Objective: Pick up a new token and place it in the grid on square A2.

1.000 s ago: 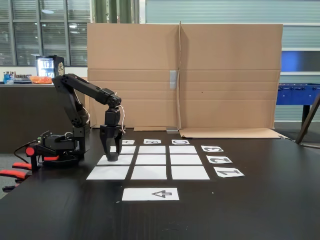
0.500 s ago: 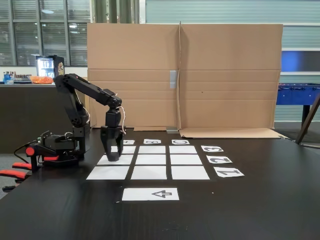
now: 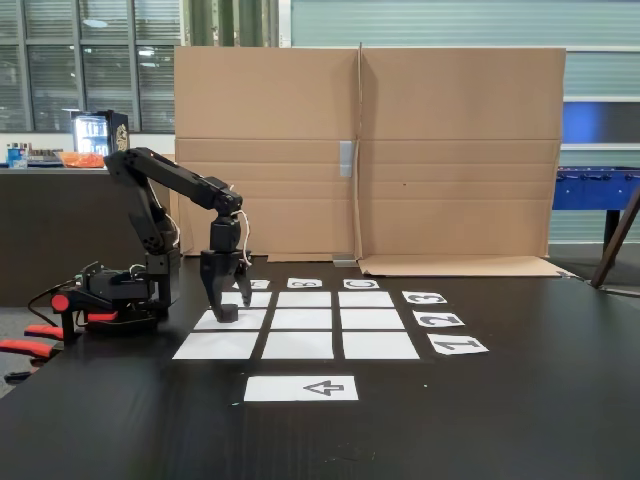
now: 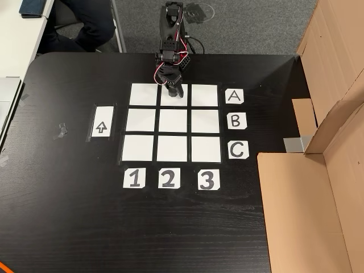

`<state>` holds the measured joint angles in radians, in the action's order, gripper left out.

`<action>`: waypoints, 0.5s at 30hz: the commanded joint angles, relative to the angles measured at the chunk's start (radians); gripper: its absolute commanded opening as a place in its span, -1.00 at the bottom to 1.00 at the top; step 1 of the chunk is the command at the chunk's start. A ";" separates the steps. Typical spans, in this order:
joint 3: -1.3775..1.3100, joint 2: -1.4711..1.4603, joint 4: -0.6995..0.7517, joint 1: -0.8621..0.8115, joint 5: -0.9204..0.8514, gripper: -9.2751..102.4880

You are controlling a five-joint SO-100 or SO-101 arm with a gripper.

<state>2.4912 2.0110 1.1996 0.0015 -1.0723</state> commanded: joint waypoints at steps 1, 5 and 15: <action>-0.029 0.048 0.021 -0.009 0.009 -0.27; -0.038 0.103 0.049 -0.014 0.017 -0.27; -0.083 0.265 0.074 -0.048 0.084 -0.27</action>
<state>2.4482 2.2289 1.2793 -0.0337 -1.0109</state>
